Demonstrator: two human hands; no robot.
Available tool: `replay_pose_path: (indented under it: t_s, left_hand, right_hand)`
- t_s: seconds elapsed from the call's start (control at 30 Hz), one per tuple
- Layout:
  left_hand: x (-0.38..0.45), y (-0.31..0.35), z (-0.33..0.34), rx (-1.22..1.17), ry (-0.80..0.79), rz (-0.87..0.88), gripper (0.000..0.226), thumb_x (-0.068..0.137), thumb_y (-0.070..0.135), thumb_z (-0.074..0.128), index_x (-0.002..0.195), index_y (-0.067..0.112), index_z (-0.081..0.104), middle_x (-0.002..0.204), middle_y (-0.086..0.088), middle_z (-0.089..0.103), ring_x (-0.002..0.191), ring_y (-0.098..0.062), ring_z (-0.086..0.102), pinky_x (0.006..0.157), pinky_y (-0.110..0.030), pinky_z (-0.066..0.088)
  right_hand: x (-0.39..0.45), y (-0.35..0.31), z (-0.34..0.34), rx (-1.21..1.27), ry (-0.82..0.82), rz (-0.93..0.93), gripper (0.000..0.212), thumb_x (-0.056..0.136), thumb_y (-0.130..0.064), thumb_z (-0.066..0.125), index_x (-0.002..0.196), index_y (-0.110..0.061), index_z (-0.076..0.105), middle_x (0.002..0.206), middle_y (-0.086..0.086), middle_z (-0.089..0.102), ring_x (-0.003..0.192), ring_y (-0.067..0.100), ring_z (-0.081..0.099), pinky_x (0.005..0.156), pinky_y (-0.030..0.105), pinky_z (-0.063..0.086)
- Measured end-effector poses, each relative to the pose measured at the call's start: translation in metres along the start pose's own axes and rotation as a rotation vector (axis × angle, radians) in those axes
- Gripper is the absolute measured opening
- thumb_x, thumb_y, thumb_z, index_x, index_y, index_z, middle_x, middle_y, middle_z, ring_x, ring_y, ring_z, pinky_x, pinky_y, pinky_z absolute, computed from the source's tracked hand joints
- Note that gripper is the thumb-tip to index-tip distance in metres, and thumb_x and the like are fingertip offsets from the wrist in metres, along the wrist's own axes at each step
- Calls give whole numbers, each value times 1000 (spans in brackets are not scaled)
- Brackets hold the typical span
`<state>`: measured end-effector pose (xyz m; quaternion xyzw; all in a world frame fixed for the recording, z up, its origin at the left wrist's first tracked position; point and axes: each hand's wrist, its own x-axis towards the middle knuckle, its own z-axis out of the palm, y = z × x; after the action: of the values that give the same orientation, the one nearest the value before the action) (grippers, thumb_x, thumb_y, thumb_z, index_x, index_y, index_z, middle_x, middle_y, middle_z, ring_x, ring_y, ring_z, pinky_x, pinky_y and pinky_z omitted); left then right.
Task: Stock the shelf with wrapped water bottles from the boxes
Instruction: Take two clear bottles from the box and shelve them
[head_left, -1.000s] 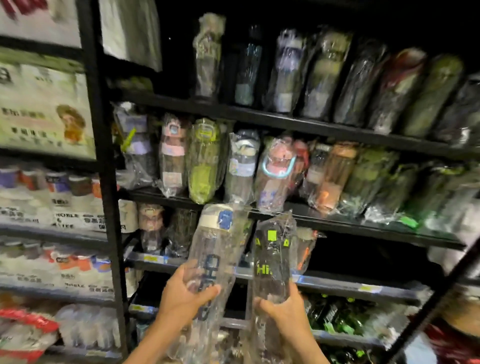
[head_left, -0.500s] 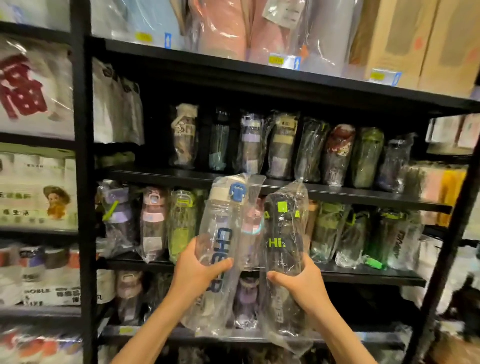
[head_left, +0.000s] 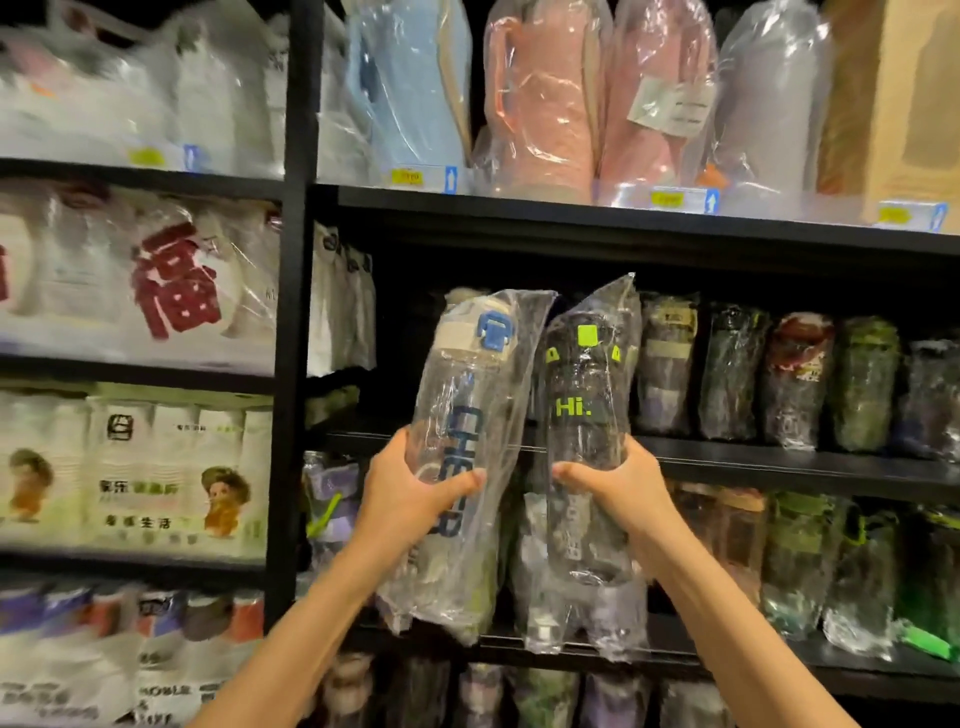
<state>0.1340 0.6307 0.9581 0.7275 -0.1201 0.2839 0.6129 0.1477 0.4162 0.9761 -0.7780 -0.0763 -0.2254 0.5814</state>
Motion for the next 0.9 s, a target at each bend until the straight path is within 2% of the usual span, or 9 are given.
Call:
replay_pose_path:
  t_s: [0.07, 0.17, 0.27, 0.33, 0.47, 0.57, 0.67, 0.8, 0.9]
  left_hand:
    - [12, -4, -20, 5, 11, -7, 54, 65, 26, 84, 111, 22, 57, 100, 8, 67, 92, -7, 64, 74, -22, 50]
    - [24, -14, -39, -3, 30, -32, 55, 66, 23, 83, 114, 18, 57, 101, 3, 68, 93, -11, 65, 72, -21, 49]
    - [35, -23, -51, 7, 60, -43, 53, 66, 21, 83, 112, 18, 57, 100, 3, 68, 88, -6, 65, 64, -12, 47]
    - [45, -25, -56, 16, 76, -41, 51, 66, 22, 83, 110, 19, 56, 97, 6, 67, 83, -1, 64, 61, -10, 46]
    - [80, -17, -62, 26, 98, -14, 55, 65, 30, 83, 111, 19, 56, 97, 8, 66, 86, -4, 65, 71, -25, 55]
    - [126, -7, -62, 46, 121, 3, 75, 59, 43, 83, 121, 14, 54, 106, 1, 65, 96, -16, 64, 83, -40, 55]
    - [172, -1, -52, 26, 119, 43, 70, 60, 42, 83, 118, 13, 55, 106, -2, 66, 95, -17, 64, 84, -41, 55]
    - [214, -17, -33, 77, 125, 46, 87, 62, 43, 83, 132, 9, 44, 122, -7, 58, 107, -20, 59, 93, -37, 50]
    - [232, -39, -21, 109, 132, 26, 89, 70, 36, 81, 140, 7, 35, 134, -7, 49, 116, -21, 53, 88, -26, 43]
  right_hand:
    - [22, -16, 23, 33, -4, -15, 110, 37, -56, 87, 129, -10, 48, 118, 5, 64, 105, 21, 62, 93, 40, 50]
    - [51, -40, 52, 68, -54, -8, 87, 55, -38, 88, 126, -6, 49, 106, 6, 68, 86, 17, 62, 76, 40, 55]
    - [76, -49, 74, 77, -60, -42, 125, 28, -63, 87, 134, -10, 46, 118, 7, 65, 98, 20, 65, 84, 37, 55]
    - [88, -50, 81, 74, -75, -63, 131, 26, -64, 85, 137, -11, 43, 125, 7, 60, 106, 22, 62, 88, 40, 53]
    - [100, -57, 84, 68, -88, -49, 108, 53, -42, 87, 142, -9, 35, 123, 9, 59, 90, 18, 63, 59, 22, 48]
    - [111, -49, 81, 61, -81, -42, 113, 47, -47, 86, 141, -10, 36, 122, 9, 61, 95, 19, 63, 70, 30, 54]
    - [112, -46, 74, 44, -81, -29, 116, 46, -48, 87, 142, -9, 33, 122, 7, 59, 104, 24, 60, 79, 33, 52]
    - [117, -31, 61, 63, -88, -65, 99, 69, -27, 83, 146, -7, 25, 119, -6, 51, 101, 16, 54, 82, 28, 45]
    - [120, -21, 49, 65, -88, -62, 106, 68, -30, 84, 149, -9, 19, 144, 5, 40, 120, 21, 46, 94, 33, 39]
